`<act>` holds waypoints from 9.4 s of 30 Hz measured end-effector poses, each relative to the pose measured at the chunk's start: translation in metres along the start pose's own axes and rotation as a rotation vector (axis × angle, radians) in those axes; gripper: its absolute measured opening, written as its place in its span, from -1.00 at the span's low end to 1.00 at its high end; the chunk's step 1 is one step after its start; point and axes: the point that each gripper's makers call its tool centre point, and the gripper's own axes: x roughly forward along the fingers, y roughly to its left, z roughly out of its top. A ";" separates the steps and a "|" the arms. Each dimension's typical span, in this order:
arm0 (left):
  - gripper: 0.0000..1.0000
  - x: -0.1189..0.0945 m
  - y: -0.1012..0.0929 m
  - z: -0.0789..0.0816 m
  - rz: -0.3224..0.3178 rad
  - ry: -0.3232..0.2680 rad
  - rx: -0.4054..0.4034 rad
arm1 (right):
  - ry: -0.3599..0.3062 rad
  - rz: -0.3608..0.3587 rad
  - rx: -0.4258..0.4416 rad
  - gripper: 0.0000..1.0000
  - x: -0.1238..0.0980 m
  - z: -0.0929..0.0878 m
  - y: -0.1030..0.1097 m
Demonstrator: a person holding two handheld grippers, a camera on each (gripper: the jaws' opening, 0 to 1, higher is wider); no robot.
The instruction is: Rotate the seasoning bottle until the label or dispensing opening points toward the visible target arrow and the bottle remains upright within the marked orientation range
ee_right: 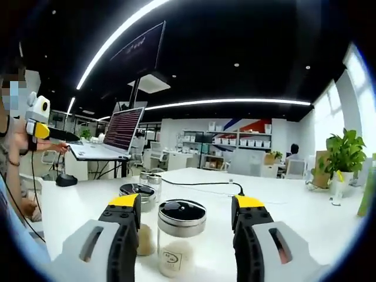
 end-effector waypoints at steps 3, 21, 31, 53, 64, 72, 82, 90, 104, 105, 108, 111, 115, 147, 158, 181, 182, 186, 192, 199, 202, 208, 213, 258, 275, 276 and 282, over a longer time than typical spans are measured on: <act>0.95 -0.001 0.001 0.001 0.003 -0.005 -0.003 | -0.007 0.021 0.002 0.37 -0.001 0.004 -0.003; 0.95 -0.002 0.002 -0.001 0.009 -0.002 -0.009 | 0.033 0.366 0.135 0.27 0.004 -0.004 -0.005; 0.95 -0.001 0.001 -0.001 0.009 0.001 -0.008 | 0.071 0.495 0.130 0.22 0.008 -0.018 -0.004; 0.94 -0.001 0.003 -0.002 0.017 -0.003 -0.019 | 0.088 0.614 0.186 -0.26 0.007 -0.030 0.010; 0.94 -0.001 0.004 0.001 0.020 -0.020 -0.026 | 0.083 0.585 0.187 -0.27 0.006 -0.030 0.010; 0.94 0.000 0.004 0.000 0.022 -0.017 -0.024 | 0.113 0.541 0.186 -0.27 0.007 -0.030 0.010; 0.94 -0.002 0.006 0.000 0.023 -0.018 -0.026 | 0.140 0.474 0.168 -0.27 0.007 -0.031 0.011; 0.94 -0.002 0.005 0.000 0.023 -0.018 -0.026 | 0.150 0.448 0.155 -0.27 0.007 -0.032 0.011; 0.89 0.001 0.001 0.004 -0.002 -0.032 -0.018 | 0.058 0.359 0.111 0.23 -0.014 0.005 0.001; 0.89 0.002 0.004 0.012 0.030 -0.070 -0.019 | 0.060 0.352 0.099 0.22 -0.017 0.006 0.001; 0.83 -0.001 0.002 0.033 0.051 -0.174 -0.022 | 0.101 0.336 0.088 0.14 -0.025 0.002 0.003; 0.84 -0.003 -0.002 0.038 0.013 -0.196 -0.016 | 0.114 0.335 0.108 0.14 -0.030 0.001 0.003; 0.78 0.003 -0.007 0.037 -0.007 -0.183 0.029 | 0.088 0.326 0.155 0.14 -0.036 0.011 -0.002; 0.34 0.058 -0.012 0.045 -0.073 -0.262 0.089 | 0.038 0.069 0.114 0.19 -0.081 0.026 -0.071; 0.50 0.093 0.016 0.042 -0.078 -0.230 0.014 | 0.042 0.025 0.125 0.20 -0.091 0.025 -0.082; 0.35 0.163 0.064 0.009 -0.020 -0.146 0.069 | 0.049 0.039 0.135 0.20 -0.091 0.023 -0.078; 0.35 0.165 0.067 0.007 -0.012 -0.140 0.072 | 0.050 0.040 0.133 0.19 -0.092 0.023 -0.077; 0.34 0.174 0.078 -0.002 0.003 -0.124 0.054 | 0.054 0.042 0.137 0.19 -0.091 0.022 -0.077; 0.30 0.190 0.077 -0.015 -0.027 -0.110 -0.018 | 0.057 0.044 0.141 0.19 -0.091 0.021 -0.078; 0.10 0.206 0.097 -0.036 0.088 -0.042 0.081 | 0.062 0.043 0.128 0.19 -0.094 0.021 -0.079; 0.13 0.214 0.096 -0.046 0.071 -0.024 0.041 | 0.060 0.035 0.130 0.20 -0.095 0.022 -0.081; 0.11 0.224 0.109 -0.055 0.138 -0.008 0.051 | 0.066 0.046 0.145 0.20 -0.094 0.019 -0.080; 0.11 0.234 0.108 -0.067 0.142 0.031 0.024 | 0.061 0.043 0.140 0.21 -0.095 0.021 -0.081; -0.26 0.259 0.132 -0.092 0.261 0.109 0.091 | 0.049 0.057 0.139 0.17 -0.097 0.027 -0.080; -0.35 0.252 0.129 -0.094 0.236 0.061 0.057 | 0.066 0.068 0.151 0.14 -0.094 0.020 -0.076; -0.35 0.251 0.128 -0.093 0.229 0.061 0.056 | 0.064 0.068 0.151 0.14 -0.094 0.020 -0.076; -0.35 0.242 0.118 -0.085 0.181 0.050 0.030 | 0.073 0.067 0.158 0.14 -0.093 0.017 -0.076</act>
